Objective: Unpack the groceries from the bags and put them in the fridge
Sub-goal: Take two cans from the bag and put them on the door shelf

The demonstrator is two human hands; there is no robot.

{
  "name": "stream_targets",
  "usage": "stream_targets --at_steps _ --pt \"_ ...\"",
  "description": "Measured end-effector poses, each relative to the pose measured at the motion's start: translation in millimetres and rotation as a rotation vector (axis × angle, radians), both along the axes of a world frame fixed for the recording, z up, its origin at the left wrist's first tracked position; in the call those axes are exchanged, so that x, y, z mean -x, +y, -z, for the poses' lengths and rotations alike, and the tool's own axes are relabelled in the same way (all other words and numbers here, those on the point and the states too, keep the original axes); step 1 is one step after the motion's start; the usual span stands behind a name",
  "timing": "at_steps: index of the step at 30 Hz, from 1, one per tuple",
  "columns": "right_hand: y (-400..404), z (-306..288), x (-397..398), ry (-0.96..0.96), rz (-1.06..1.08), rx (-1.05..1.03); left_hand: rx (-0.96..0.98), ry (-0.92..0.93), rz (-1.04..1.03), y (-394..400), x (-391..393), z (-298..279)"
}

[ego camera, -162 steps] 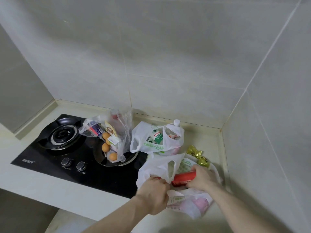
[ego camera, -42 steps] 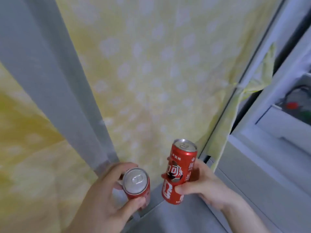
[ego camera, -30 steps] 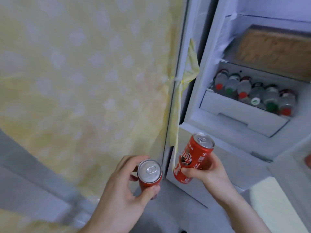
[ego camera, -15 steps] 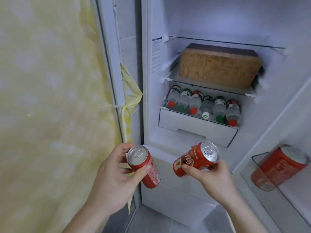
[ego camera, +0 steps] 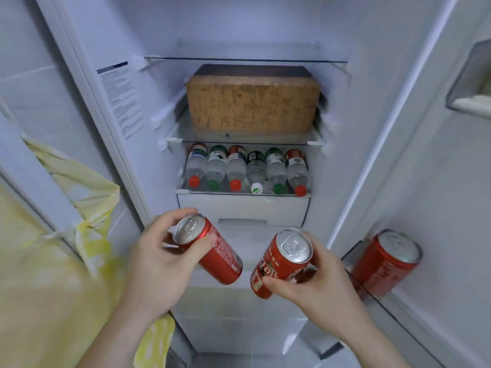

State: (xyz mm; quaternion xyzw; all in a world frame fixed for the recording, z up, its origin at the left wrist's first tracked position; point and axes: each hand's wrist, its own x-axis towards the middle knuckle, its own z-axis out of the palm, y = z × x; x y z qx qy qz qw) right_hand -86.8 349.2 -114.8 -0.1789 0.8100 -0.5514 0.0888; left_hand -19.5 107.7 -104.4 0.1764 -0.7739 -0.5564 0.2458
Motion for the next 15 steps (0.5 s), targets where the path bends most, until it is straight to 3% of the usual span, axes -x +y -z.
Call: stream_targets --at_steps 7,15 --pt "4 -34 -15 0.104 0.157 0.014 0.044 0.128 0.219 0 47 -28" --pt "34 -68 -48 0.189 0.505 0.264 0.041 0.268 0.466 16 73 -47"
